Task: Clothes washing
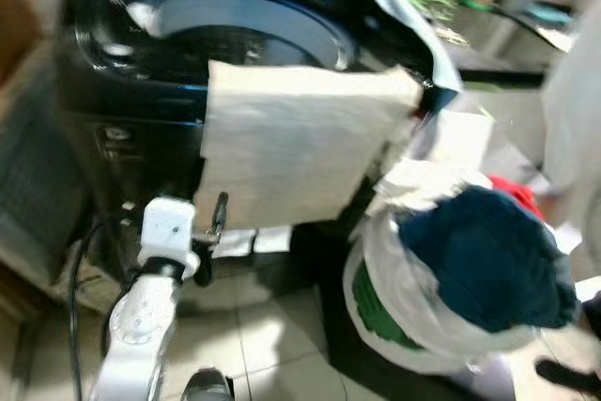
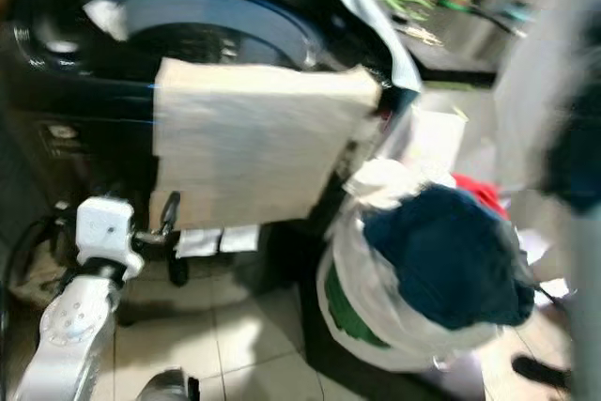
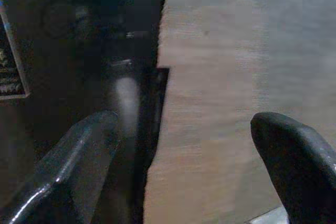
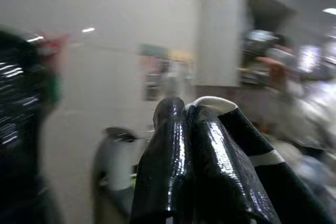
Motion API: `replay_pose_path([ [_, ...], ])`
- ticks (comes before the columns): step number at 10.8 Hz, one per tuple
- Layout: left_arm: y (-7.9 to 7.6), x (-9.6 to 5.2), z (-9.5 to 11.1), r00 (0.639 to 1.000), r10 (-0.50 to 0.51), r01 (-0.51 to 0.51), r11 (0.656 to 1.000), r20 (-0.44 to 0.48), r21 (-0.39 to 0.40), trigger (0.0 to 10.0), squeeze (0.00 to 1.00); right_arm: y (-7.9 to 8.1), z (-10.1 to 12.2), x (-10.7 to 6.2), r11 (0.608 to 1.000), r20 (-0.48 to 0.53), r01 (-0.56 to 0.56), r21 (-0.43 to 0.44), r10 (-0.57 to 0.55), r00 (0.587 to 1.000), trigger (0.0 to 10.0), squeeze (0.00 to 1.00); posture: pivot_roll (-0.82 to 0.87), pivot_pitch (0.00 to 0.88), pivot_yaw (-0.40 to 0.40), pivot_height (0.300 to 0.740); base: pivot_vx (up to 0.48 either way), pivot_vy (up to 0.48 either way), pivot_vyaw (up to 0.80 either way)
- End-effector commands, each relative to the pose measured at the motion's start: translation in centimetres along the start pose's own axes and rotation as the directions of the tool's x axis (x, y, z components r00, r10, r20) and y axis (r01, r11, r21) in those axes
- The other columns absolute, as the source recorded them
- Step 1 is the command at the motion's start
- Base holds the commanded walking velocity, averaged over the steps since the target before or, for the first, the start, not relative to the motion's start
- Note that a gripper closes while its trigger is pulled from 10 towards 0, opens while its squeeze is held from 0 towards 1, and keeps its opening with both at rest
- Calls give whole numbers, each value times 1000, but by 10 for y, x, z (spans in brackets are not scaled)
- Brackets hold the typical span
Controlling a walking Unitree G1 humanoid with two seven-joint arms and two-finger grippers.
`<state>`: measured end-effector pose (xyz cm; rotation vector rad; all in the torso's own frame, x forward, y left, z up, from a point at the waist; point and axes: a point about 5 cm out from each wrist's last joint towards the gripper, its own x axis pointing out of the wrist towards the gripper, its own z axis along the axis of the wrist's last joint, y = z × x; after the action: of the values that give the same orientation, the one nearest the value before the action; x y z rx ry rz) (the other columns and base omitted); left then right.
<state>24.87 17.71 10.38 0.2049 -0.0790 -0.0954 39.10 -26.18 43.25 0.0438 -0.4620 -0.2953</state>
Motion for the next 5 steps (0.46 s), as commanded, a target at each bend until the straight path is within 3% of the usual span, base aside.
replay_pose_path([
  [1,-2,0,4,1000,-13,13,1000,12,1,10000,0,3,26,2,997,80,-70,-23,72,994,0,0,287,0,-191,740,0,0,0],
  [2,-2,0,4,1000,-9,9,1000,10,-3,10000,0,11,25,2,990,76,-132,-47,135,988,0,0,278,0,-194,740,0,0,0],
  [3,-6,-4,0,1000,-9,9,1000,-6,-16,10000,0,24,-8,-4,954,-10,-275,-120,276,961,0,0,259,0,-191,740,0,0,0],
  [4,-11,-10,-4,999,-22,21,999,-31,-31,10000,0,51,-89,-32,839,-204,-522,-154,490,847,0,0,250,0,-188,740,0,0,0],
  [5,-11,-12,-4,999,-24,23,999,-36,-37,10000,0,73,-132,-63,742,-265,-669,-39,638,723,0,0,251,0,-183,740,0,0,0],
])
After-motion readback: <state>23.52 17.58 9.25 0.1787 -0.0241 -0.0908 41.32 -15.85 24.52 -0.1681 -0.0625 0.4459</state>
